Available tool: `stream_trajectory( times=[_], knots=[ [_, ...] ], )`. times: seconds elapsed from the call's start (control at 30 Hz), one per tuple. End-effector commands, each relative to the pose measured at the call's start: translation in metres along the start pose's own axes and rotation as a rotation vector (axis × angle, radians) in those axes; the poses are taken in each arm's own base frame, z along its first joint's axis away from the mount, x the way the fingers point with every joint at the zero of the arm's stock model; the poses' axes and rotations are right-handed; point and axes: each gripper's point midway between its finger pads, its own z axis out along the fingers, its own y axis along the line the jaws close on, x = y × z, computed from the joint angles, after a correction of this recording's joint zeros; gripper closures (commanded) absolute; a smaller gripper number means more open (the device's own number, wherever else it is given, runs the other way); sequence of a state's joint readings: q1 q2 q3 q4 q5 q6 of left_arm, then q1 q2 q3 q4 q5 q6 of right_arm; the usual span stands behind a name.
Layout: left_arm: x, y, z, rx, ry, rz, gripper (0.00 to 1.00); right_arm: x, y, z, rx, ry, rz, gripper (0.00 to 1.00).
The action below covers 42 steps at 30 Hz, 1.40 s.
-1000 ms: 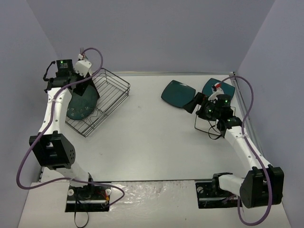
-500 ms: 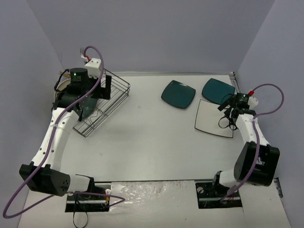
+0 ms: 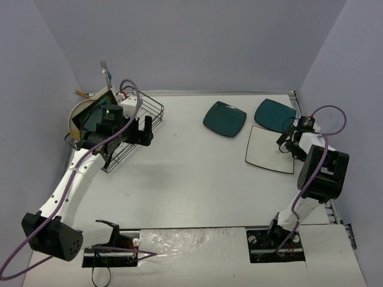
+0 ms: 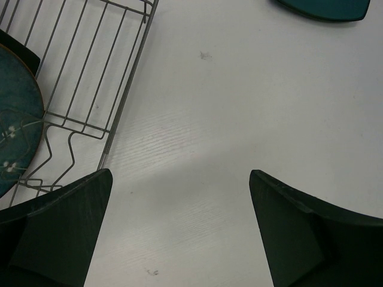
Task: Load the plates into the dish rack
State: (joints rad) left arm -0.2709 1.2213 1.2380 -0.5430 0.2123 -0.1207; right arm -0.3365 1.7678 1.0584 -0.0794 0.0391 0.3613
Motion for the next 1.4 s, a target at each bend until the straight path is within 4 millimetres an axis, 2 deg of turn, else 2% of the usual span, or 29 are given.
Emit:
stream_trajectory(
  times=[0.0,0.07,0.23,0.5,0.6,0.67,0.77,0.93,1.0,1.1,1.17,1.27,1.33,1.37],
  knots=[
    [-0.029,-0.012,-0.012,0.037,-0.11,0.01,0.03,-0.02,0.025,0.001,-0.143,-0.047,-0.096,0.04],
    [-0.03,-0.014,-0.013,0.042,-0.114,0.013,0.03,-0.013,0.035,0.002,-0.201,-0.037,-0.114,0.06],
    [-0.035,-0.019,-0.012,0.066,-0.123,-0.002,0.03,0.019,0.049,0.002,-0.211,0.008,-0.186,0.08],
    [-0.033,-0.025,-0.01,0.086,-0.127,-0.012,0.03,0.081,0.083,-0.011,-0.251,0.074,-0.38,0.08],
    [-0.032,-0.026,-0.01,0.088,-0.123,-0.017,0.03,0.099,0.091,-0.021,-0.279,0.095,-0.416,0.09],
    [-0.032,-0.027,-0.011,0.092,-0.125,-0.02,0.03,0.104,0.099,-0.028,-0.3,0.093,-0.43,0.09],
    [-0.03,-0.029,-0.014,0.096,-0.129,-0.027,0.03,0.12,0.119,-0.041,-0.346,0.105,-0.463,0.09],
    [-0.024,-0.033,-0.016,0.107,-0.116,-0.044,0.03,0.161,0.15,-0.06,-0.397,0.141,-0.5,0.1],
    [-0.02,-0.034,-0.018,0.111,-0.114,-0.048,0.03,0.184,0.161,-0.071,-0.421,0.164,-0.51,0.1],
    [-0.015,-0.036,-0.021,0.115,-0.11,-0.063,0.03,0.2,0.171,-0.085,-0.45,0.166,-0.465,0.1],
    [-0.01,-0.039,-0.023,0.124,-0.101,-0.081,0.03,0.206,0.167,-0.09,-0.468,0.159,-0.383,0.1],
    [-0.002,-0.042,-0.025,0.135,-0.093,-0.099,0.03,0.205,0.156,-0.098,-0.495,0.141,-0.255,0.1],
    [0.005,-0.044,-0.027,0.139,-0.083,-0.118,0.03,0.194,0.156,-0.11,-0.571,0.115,-0.152,0.11],
    [0.008,-0.044,-0.027,0.14,-0.079,-0.125,0.03,0.199,0.15,-0.113,-0.594,0.132,-0.111,0.11]
  ],
)
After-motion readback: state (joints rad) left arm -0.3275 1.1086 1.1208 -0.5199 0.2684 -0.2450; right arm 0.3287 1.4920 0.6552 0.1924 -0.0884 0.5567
